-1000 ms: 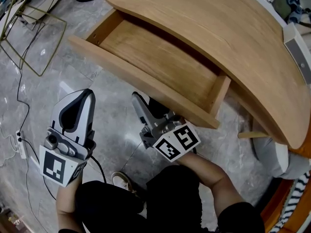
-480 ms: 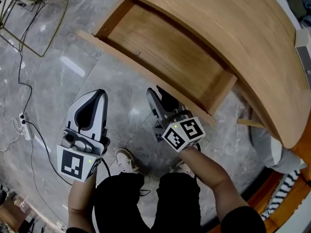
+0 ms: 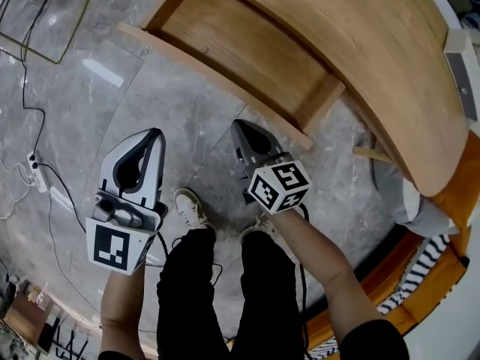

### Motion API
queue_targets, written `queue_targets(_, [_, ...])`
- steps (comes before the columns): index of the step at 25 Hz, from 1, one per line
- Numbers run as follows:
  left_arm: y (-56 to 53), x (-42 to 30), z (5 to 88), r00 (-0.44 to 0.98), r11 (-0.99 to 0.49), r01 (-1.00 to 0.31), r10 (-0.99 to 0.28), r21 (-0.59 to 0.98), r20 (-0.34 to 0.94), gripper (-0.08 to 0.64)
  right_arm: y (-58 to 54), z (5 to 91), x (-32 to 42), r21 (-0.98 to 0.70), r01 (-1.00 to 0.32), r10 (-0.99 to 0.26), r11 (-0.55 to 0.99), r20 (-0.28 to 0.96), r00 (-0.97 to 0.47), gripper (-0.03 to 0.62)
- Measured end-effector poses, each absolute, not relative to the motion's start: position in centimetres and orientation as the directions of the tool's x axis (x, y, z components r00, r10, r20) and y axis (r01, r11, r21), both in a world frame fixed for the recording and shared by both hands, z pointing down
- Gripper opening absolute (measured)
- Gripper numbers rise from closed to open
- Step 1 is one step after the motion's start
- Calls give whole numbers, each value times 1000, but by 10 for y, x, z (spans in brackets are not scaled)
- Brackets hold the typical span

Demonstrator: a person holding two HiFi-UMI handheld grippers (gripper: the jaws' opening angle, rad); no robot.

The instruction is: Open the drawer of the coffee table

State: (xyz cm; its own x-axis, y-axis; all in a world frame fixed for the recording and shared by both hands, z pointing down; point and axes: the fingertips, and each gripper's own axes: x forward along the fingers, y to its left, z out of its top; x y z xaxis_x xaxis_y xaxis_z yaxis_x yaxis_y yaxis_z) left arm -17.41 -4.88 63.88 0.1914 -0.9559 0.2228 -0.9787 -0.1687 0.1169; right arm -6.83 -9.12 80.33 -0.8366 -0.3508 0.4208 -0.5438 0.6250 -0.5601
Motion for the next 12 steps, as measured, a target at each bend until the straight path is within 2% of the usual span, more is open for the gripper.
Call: queue_targets(12, [-40,-147,536,179,-137,-976,-946,166,270,8,-93,671,-32,-522,-587,-367,619,468,-804,5])
